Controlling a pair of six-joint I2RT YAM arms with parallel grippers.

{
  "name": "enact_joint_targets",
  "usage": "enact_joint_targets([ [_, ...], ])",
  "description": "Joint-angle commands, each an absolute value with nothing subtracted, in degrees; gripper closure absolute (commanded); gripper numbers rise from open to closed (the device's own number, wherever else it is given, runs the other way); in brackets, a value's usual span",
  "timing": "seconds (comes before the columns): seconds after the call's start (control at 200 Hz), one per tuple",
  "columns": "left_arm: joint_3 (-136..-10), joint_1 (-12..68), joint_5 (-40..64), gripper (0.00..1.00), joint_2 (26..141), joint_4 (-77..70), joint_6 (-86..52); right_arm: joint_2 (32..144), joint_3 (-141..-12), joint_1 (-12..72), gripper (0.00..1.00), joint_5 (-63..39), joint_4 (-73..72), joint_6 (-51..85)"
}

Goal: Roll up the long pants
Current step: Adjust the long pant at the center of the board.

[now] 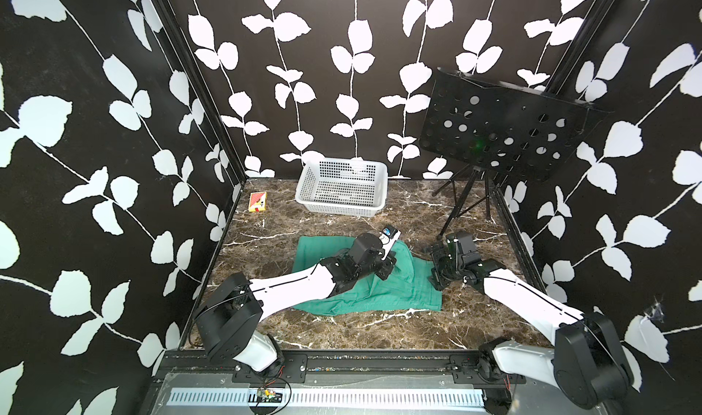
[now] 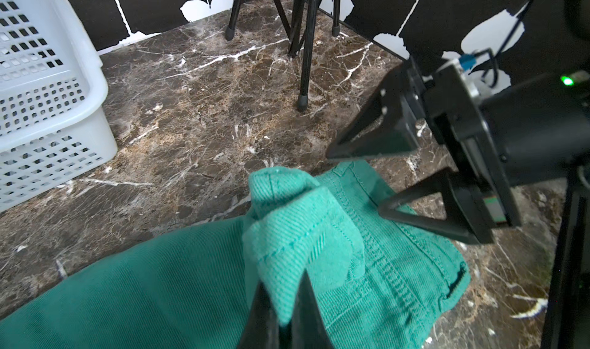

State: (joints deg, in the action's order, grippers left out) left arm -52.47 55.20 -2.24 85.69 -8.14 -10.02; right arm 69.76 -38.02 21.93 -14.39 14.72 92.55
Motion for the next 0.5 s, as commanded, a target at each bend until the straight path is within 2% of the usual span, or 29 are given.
enact_joint_targets([
  [0.0,-54.26,54.93,-0.70,1.00,85.93,-9.63,-8.64,67.38,-40.64,23.93,0.01,-16.49,18.42,108.01],
  [0.265,-55.95,54.93,1.22,1.00,86.51,-8.25,-3.46,67.88,-34.86,30.56,0.01,-15.59,2.20,122.42],
  [0.49,-56.01,55.11,2.72,1.00,86.18,-7.83,-1.58,72.56,-37.01,32.02,0.01,-15.95,-2.93,124.68],
])
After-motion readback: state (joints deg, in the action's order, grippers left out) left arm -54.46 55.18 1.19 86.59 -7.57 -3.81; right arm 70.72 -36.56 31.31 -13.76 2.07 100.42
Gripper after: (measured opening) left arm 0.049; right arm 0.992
